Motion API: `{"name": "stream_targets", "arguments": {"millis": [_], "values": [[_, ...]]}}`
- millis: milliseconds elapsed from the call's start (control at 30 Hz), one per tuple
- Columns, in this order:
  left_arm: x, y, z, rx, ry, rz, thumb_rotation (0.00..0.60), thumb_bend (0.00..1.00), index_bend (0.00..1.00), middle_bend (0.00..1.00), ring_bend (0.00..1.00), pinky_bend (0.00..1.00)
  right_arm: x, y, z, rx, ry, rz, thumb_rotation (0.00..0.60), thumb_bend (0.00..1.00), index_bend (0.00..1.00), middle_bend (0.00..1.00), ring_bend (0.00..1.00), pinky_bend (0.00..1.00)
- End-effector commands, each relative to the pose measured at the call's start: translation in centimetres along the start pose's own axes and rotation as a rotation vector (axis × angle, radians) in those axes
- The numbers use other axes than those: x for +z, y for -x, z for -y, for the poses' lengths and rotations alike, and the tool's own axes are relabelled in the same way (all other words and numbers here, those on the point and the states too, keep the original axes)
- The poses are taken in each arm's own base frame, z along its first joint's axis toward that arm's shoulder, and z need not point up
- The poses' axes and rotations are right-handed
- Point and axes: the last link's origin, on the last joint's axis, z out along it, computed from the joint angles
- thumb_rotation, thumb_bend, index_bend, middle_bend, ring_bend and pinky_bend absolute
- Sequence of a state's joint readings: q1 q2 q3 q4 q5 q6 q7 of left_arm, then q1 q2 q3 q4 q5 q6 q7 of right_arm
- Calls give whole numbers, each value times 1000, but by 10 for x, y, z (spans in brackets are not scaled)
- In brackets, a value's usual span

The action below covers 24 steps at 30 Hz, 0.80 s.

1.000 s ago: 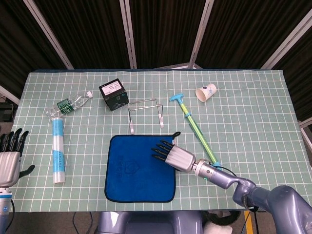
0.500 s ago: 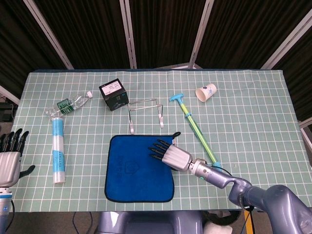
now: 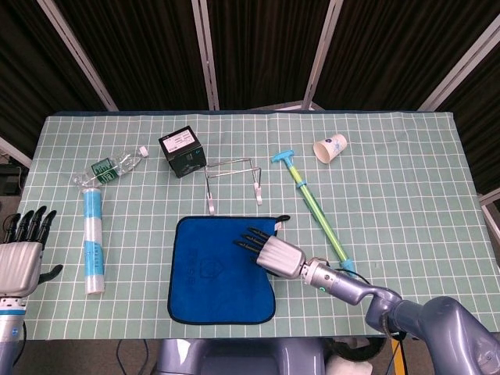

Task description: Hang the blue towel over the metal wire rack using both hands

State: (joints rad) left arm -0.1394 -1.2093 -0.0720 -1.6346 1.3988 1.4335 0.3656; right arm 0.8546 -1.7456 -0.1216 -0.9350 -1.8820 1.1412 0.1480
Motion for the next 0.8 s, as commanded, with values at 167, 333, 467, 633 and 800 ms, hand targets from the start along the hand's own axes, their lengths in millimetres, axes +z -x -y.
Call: {"name": "stream_targets", "arguments": {"millis": [167,333,467,633,800], "values": [[36,19,-38,29,330,59,600,58,140,0,0,0,-1,-1,0,-6,-2,-8,600,420,827,48,0,0],[56,36,-66,54,524,66,600,59,312,0,0,0,-2,-2,0,-5,4,-8,600,417,874,48,0,0],[67,48,-87,58,626,69,600,61,330,0,0,0,-2,-4,1,0,5,-14,600,418,819,48,0,0],[77,56,-113,72,733,51,600,61,348,0,0,0,-1,-7,1,14,15,-18,600,416,846,48,0,0],[80,70,-138,85,836,38,600,61,355,0,0,0,1,-9,2,23,21,-14,600,417,807,48,0,0]]}}
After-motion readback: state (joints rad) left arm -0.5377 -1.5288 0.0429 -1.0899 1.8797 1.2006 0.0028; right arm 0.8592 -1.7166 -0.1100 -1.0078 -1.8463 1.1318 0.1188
